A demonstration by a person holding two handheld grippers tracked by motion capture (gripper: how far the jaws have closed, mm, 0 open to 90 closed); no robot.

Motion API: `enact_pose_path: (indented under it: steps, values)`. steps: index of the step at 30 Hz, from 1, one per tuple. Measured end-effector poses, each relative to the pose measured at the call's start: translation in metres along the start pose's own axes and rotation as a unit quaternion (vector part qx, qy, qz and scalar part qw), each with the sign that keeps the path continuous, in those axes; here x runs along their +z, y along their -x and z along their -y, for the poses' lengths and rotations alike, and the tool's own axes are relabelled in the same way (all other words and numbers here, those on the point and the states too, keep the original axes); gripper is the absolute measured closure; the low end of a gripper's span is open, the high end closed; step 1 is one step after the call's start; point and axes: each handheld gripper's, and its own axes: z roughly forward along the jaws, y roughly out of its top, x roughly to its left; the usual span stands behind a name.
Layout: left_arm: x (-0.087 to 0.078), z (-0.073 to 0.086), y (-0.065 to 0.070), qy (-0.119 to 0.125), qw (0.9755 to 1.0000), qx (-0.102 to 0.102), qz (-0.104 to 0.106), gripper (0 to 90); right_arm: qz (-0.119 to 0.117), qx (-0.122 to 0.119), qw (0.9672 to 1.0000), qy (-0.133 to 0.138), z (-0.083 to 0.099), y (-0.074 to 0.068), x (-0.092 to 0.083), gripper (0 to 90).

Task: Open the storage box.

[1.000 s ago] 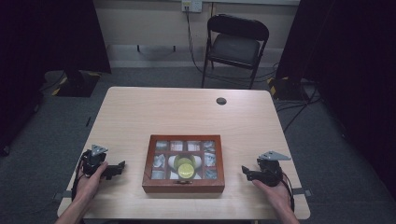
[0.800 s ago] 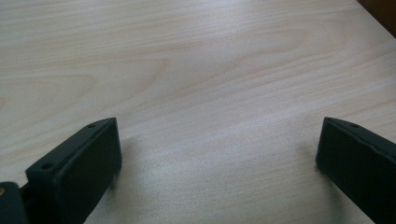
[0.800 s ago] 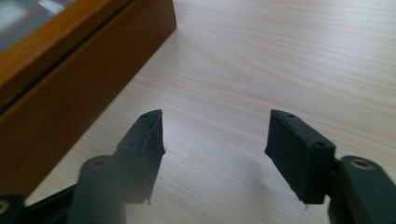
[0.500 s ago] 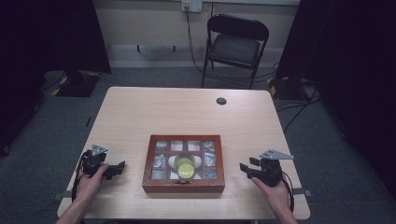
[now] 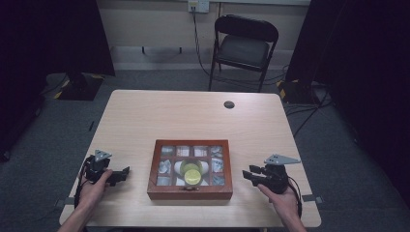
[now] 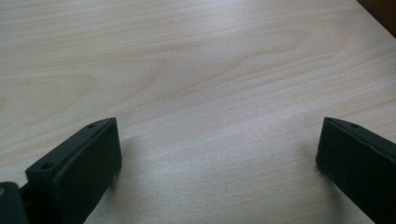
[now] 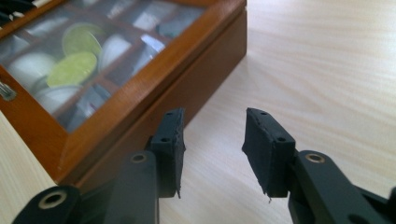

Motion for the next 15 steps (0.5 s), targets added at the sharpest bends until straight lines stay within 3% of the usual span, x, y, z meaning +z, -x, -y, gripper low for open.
enact_pose_path:
  steps: [3, 6, 8, 15]
  values:
    - [0.0, 0.0, 0.0, 0.0, 1.0, 0.0, 0.0, 0.0, -0.004, 0.0, 0.9999, 0.015, -0.003, -0.002, -0.002, 60.0]
    - [0.0, 0.0, 0.0, 0.0, 1.0, 0.0, 0.0, 0.0, -0.015, -0.007, 0.9998, 0.012, -0.007, -0.007, -0.003, 62.6]
    - [0.0, 0.0, 0.0, 0.0, 1.0, 0.0, 0.0, 0.0, -0.034, -0.003, 0.9993, 0.013, -0.011, -0.01, -0.004, 64.3]
    - [0.0, 0.0, 0.0, 0.0, 1.0, 0.0, 0.0, 0.0, -0.082, -0.034, 0.996, 0.005, -0.018, -0.027, 0.0, 66.2]
